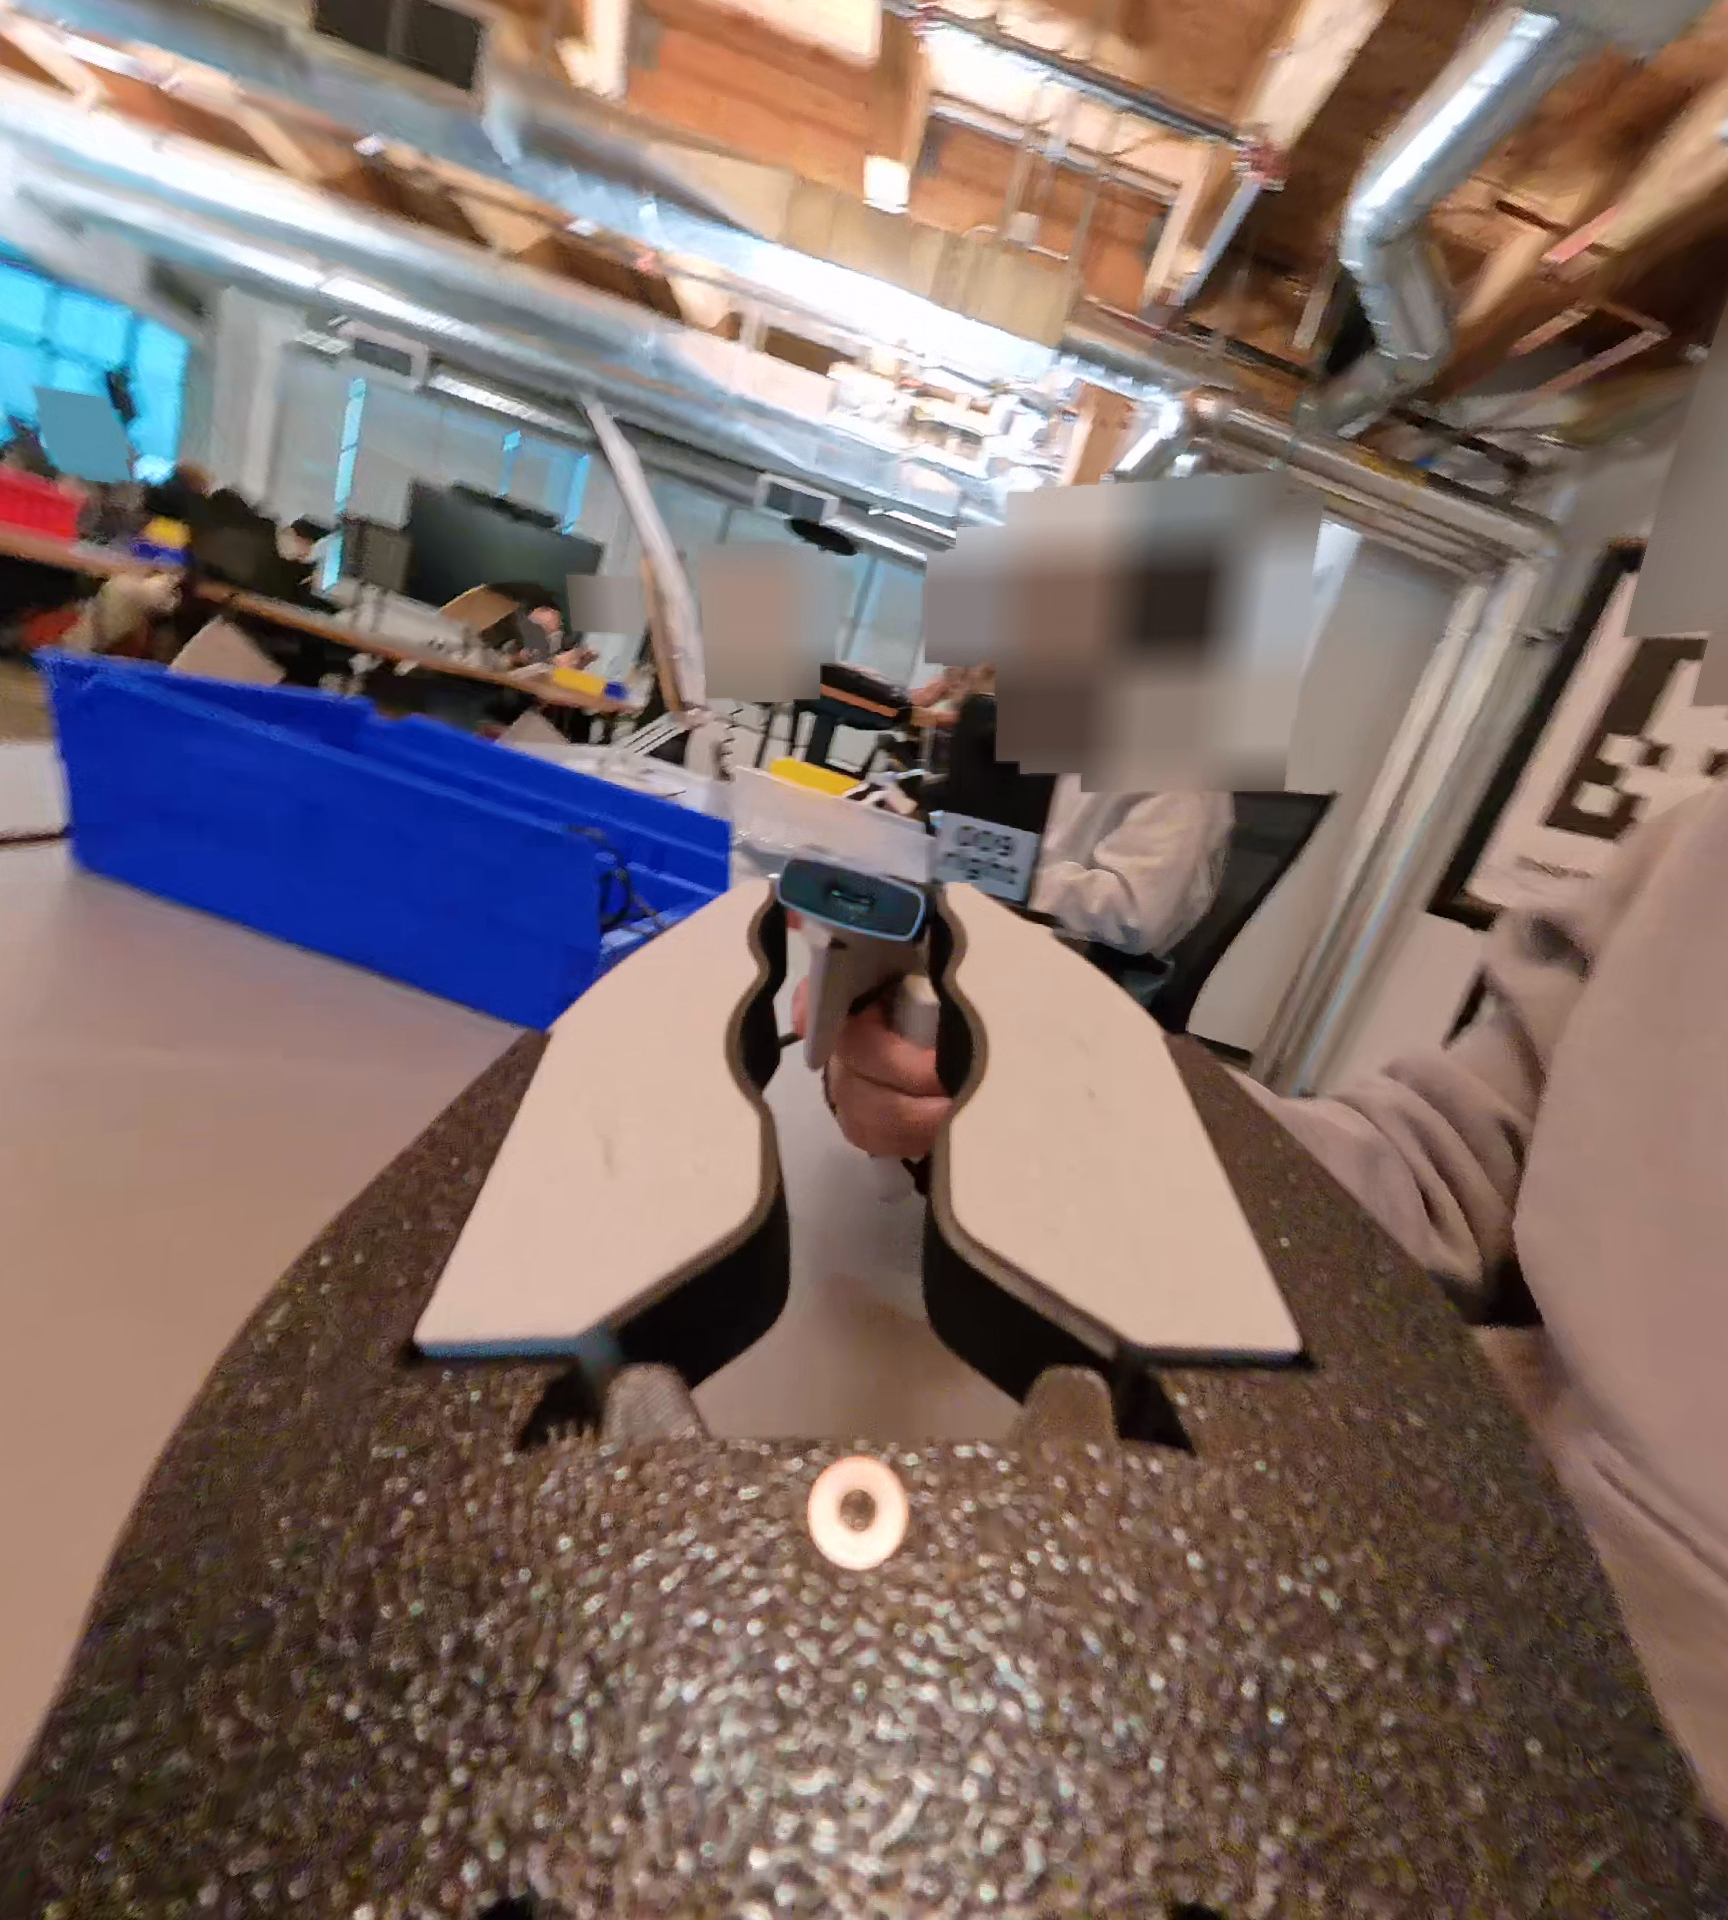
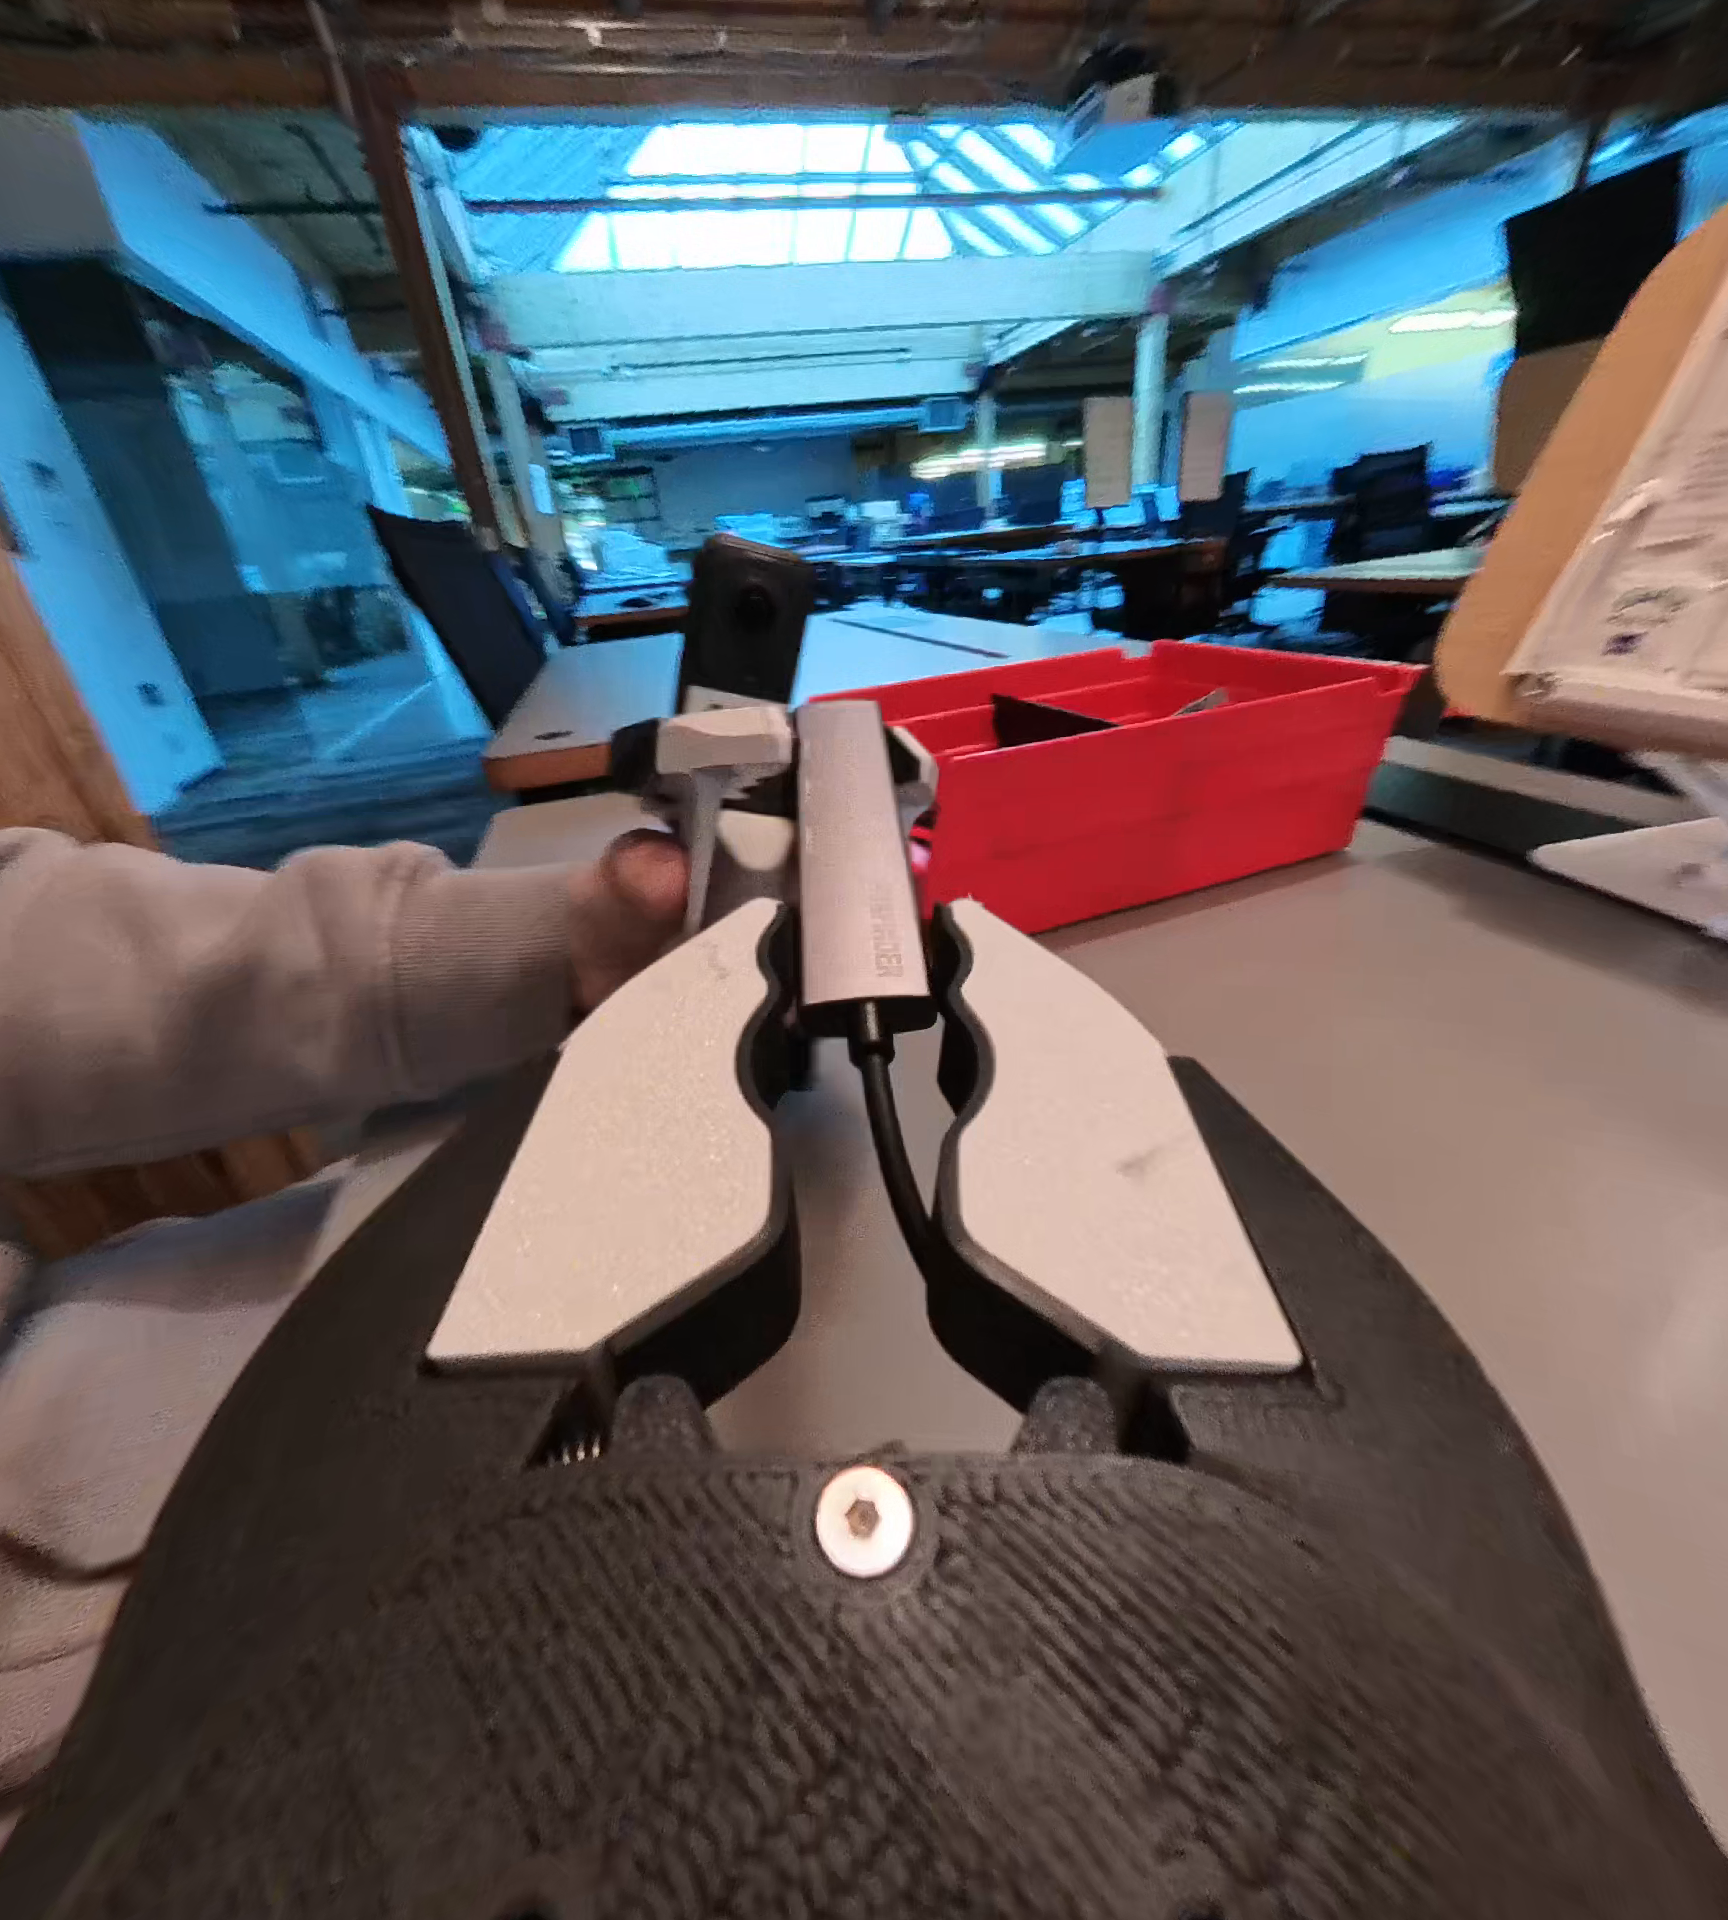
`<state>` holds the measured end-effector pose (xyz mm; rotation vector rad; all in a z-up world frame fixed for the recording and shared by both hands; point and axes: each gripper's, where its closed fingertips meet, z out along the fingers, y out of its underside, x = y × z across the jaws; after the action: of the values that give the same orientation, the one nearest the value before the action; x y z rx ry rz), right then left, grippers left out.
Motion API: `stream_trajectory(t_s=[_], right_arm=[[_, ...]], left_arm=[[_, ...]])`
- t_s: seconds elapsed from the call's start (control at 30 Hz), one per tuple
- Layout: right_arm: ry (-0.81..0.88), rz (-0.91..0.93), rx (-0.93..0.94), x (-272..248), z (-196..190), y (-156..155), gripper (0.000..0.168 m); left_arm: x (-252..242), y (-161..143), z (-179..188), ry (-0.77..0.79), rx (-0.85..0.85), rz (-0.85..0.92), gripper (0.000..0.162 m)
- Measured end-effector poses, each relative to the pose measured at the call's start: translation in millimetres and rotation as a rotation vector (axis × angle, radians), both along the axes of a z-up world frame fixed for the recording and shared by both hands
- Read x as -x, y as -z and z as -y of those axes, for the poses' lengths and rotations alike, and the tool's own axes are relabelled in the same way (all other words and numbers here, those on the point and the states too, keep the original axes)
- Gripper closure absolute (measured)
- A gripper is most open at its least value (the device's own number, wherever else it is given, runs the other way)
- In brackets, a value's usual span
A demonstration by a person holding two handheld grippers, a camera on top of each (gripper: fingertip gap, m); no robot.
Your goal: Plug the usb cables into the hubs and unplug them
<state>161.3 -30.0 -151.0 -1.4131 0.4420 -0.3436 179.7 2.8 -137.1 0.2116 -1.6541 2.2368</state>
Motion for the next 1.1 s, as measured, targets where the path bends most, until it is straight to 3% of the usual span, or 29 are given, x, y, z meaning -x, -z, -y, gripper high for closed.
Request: stream_trajectory(t_s=[0.03,0.1,0.13,0.23,0.4,0.43,0.47,0.57,0.77,0.97,1.1], right_arm=[[0.066,0.026,0.022,-6,4,1,0.144],[0.172,0.075,0.024,-14,13,-2,0.144],[0.212,0.091,0.009,-16,18,-4,0.144],[0.317,0.121,0.038,-25,24,2,0.144],[0.375,0.198,0.144,-24,9,12,0.144],[0.372,0.204,0.168,-24,5,14,0.144],[0.399,0.213,0.191,-25,4,15,0.144],[0.396,0.198,0.191,-27,4,18,0.144],[0.385,0.249,0.173,-24,1,13,0.144],[0.425,0.215,0.174,-27,5,15,0.144],[0.449,0.169,0.174,-31,9,17,0.144]], left_arm=[[-6,4,1,-0.052,-0.032,-0.033,0.134],[-14,19,5,-0.155,-0.137,-0.065,0.114],[-13,28,8,-0.177,-0.204,-0.082,0.103],[-4,37,21,-0.175,-0.303,-0.187,0.092],[-18,34,33,-0.223,-0.309,-0.479,0.119],[-18,30,36,-0.19,-0.277,-0.508,0.126],[-16,28,37,-0.154,-0.252,-0.538,0.144],[-13,21,38,-0.074,-0.19,-0.638,0.153],[-7,19,43,0.068,-0.145,-0.875,0.154],[-8,19,49,0.073,-0.169,-0.904,0.153],[-11,22,51,0.007,-0.209,-0.831,0.152]])
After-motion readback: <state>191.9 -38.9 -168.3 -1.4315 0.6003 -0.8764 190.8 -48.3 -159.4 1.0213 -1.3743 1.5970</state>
